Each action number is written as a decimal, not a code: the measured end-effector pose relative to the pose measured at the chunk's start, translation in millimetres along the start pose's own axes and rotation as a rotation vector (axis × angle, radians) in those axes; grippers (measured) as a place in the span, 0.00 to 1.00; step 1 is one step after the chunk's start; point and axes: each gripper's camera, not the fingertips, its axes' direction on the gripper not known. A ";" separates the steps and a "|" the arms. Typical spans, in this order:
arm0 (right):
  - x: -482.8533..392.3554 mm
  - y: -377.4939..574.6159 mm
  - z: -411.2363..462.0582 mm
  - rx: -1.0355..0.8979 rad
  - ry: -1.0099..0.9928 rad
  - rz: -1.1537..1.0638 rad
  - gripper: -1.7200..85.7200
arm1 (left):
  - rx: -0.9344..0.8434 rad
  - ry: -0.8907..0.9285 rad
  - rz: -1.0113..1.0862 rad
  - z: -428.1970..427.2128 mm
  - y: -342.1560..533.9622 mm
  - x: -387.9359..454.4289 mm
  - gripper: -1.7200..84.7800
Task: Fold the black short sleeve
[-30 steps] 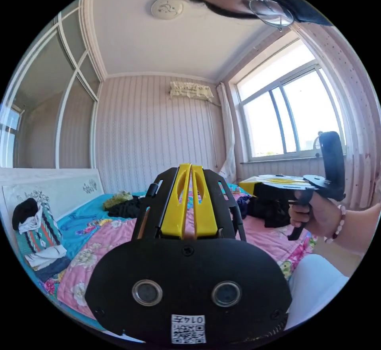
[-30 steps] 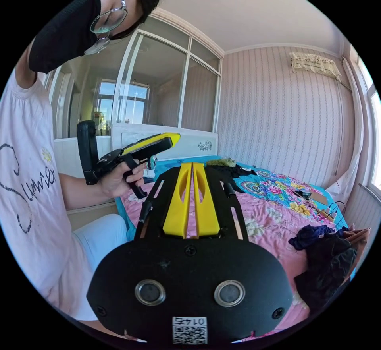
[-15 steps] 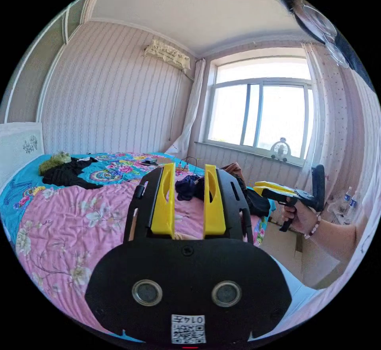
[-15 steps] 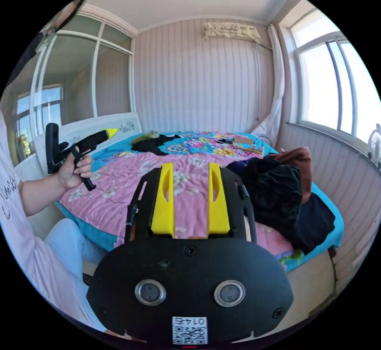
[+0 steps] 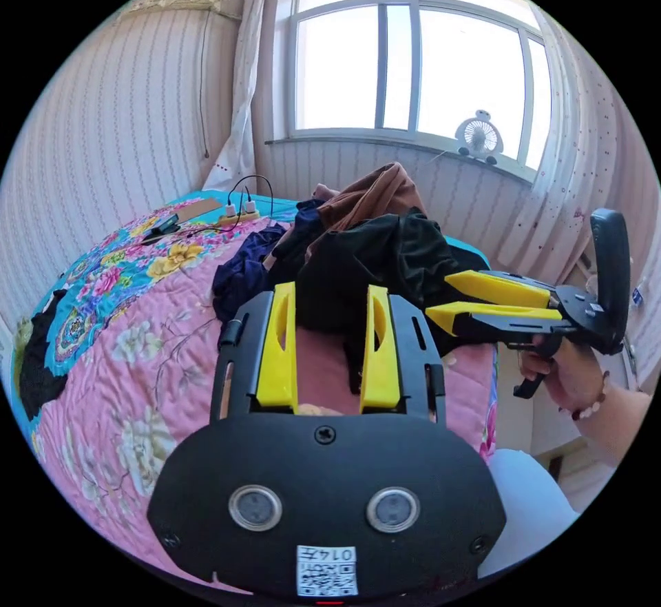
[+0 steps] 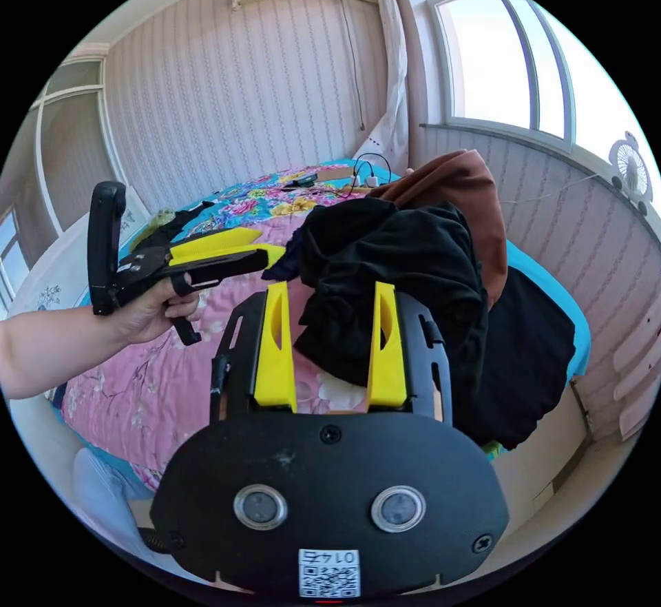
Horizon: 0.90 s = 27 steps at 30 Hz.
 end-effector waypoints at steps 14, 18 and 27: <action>69.4 13.9 -124.7 0.148 -0.021 -0.021 0.03 | 0.046 0.174 -0.212 -58.2 14.5 -78.1 0.01; 59.3 7.2 -197.2 0.296 -0.057 -0.048 0.03 | 0.147 0.135 -0.252 -161.7 45.2 -104.7 0.01; -23.7 -17.4 -261.5 0.428 -0.401 -0.191 0.02 | 0.286 -0.053 -0.246 -428.0 130.6 -132.1 0.01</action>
